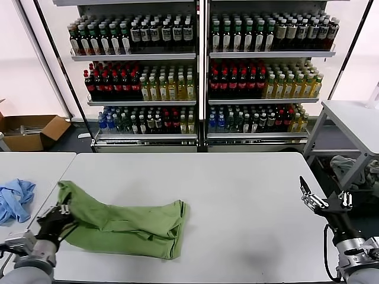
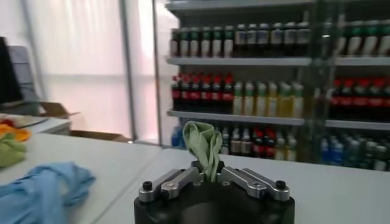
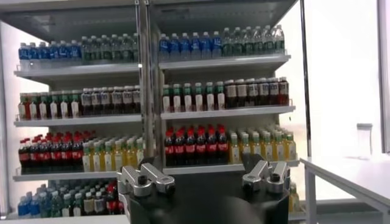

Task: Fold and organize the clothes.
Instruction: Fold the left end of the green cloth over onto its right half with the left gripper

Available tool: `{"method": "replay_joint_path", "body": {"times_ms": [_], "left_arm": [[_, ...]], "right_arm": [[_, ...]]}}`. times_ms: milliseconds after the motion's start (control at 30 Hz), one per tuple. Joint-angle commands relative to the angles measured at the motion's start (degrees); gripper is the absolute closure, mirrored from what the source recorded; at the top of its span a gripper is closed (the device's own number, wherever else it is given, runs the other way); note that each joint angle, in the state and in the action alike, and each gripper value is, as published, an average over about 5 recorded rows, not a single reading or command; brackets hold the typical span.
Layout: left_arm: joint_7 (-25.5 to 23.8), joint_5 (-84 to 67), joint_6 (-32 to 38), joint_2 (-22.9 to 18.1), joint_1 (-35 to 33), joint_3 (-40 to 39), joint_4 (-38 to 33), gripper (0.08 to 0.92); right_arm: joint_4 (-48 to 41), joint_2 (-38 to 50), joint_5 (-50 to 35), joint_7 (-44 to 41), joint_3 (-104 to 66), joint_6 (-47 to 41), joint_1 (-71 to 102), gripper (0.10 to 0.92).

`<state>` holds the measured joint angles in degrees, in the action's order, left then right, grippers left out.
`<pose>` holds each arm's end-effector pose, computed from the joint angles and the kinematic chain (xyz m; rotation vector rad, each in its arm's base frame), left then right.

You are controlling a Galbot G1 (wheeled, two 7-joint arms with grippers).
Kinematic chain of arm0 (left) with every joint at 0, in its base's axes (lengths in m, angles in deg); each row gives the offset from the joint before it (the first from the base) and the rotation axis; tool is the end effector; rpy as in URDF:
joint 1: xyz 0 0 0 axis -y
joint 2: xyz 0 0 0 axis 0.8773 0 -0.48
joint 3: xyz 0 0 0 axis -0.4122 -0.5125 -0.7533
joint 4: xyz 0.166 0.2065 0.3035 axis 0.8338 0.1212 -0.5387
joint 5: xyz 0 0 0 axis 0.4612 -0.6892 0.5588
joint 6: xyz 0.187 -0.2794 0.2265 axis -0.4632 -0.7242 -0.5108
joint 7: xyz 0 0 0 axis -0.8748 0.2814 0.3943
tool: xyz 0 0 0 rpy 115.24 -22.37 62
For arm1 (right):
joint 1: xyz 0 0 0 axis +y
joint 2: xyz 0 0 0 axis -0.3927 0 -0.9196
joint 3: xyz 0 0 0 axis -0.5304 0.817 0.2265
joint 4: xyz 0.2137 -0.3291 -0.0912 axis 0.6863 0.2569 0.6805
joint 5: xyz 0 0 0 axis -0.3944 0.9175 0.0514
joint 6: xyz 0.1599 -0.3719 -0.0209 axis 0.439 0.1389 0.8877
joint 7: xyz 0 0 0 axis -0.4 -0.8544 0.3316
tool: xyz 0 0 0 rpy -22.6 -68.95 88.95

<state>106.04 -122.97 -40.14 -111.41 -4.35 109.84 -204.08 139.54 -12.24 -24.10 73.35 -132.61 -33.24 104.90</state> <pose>0.2163 0.1410 -0.2332 0.2240 -2.8787 0.0350 0.2119 -0.1806 -0.2431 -0.0403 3.0936 0.0377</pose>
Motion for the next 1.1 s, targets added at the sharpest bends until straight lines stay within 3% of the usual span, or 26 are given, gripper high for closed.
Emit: {"method": "replay_joint_path", "body": {"times_ms": [33, 333, 733, 1100], "left_arm": [[-0.01, 5.72, -4.15, -0.64, 10.85, -23.77, -5.22, 0.88], [0.94, 9.22, -5.47, -3.57, 17.64, -35.18, -1.95, 0.88], [0.71, 17.67, -4.77, -7.04, 19.25, -46.08, 3.44, 0.88], [0.11, 21.49, -2.96, -8.12, 21.37, -49.95, 10.07, 0.88]], "right_arm": [[0.37, -0.27, 0.82, 0.03, 0.78, -0.11, -0.14, 0.203], [0.48, 0.03, 1.01, 0.23, 1.09, -0.35, -0.27, 0.203], [0.47, 0.07, 0.85, 0.19, 0.74, -0.07, 0.11, 0.203], [0.93, -0.42, 0.84, 0.17, 0.36, -0.03, 0.54, 0.203]]}}
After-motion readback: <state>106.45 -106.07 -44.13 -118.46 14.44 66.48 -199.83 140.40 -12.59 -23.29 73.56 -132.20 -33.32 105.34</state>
